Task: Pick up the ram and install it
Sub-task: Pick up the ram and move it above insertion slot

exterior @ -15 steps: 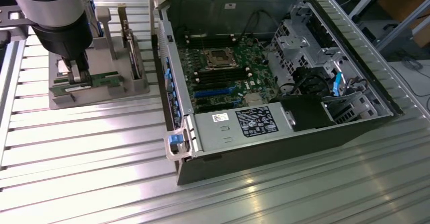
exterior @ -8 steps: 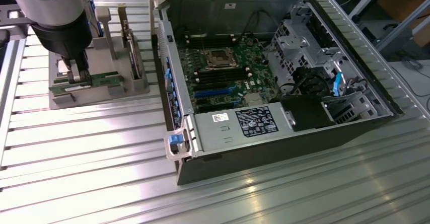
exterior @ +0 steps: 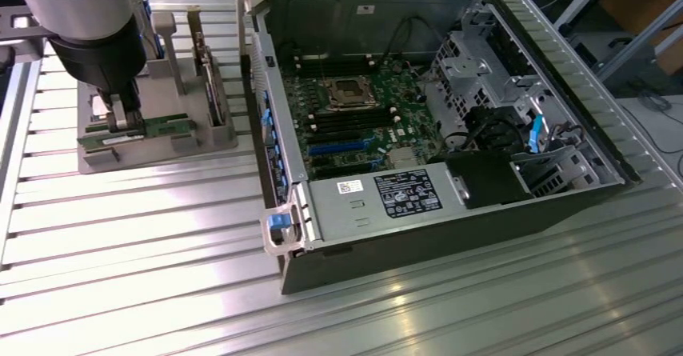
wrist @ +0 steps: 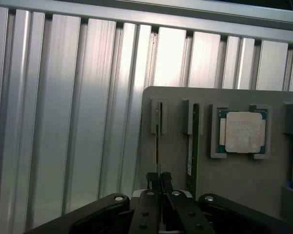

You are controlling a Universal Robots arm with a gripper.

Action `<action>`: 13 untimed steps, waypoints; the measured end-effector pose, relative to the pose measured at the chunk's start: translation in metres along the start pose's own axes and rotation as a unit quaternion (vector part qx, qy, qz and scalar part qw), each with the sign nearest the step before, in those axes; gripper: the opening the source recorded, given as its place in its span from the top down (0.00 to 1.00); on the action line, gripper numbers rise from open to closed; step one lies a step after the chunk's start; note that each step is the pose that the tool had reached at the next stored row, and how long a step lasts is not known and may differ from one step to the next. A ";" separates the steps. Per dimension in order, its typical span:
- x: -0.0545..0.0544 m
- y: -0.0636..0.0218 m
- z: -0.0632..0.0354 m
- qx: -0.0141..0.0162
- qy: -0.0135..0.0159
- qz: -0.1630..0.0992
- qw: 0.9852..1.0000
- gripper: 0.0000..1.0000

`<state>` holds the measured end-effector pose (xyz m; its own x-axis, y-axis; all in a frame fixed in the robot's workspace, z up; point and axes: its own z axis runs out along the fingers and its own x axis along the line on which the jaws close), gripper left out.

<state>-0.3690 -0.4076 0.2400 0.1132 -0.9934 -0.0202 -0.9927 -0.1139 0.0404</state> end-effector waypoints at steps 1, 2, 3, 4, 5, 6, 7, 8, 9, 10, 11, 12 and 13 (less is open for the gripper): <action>0.000 0.0000 -0.0001 0.000 0.000 0.000 1.000 0.88; 0.000 0.0000 -0.0002 0.000 0.000 0.000 1.000 0.88; 0.000 0.0000 -0.0003 0.000 0.000 0.000 1.000 0.88; 0.000 0.0000 -0.0004 0.000 0.000 0.000 1.000 0.88; 0.000 0.0000 -0.0008 0.000 0.000 0.000 1.000 0.88; 0.000 0.0000 -0.0010 0.000 0.000 0.000 1.000 0.88; 0.000 0.0001 -0.0019 0.000 0.000 0.000 1.000 0.88; 0.000 0.0001 -0.0022 0.000 0.000 0.000 1.000 0.88; 0.000 0.0001 -0.0023 0.000 0.000 0.000 1.000 0.88; 0.000 0.0001 -0.0025 0.000 0.000 0.000 1.000 0.88; 0.000 0.0001 -0.0027 0.000 0.000 0.000 1.000 0.88; 0.000 0.0001 -0.0029 0.000 0.000 0.000 1.000 0.88; 0.000 0.0001 -0.0032 0.000 0.000 0.000 1.000 0.88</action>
<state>-0.3690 -0.4076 0.2432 0.1132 -0.9934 -0.0201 -0.9927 -0.1139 0.0406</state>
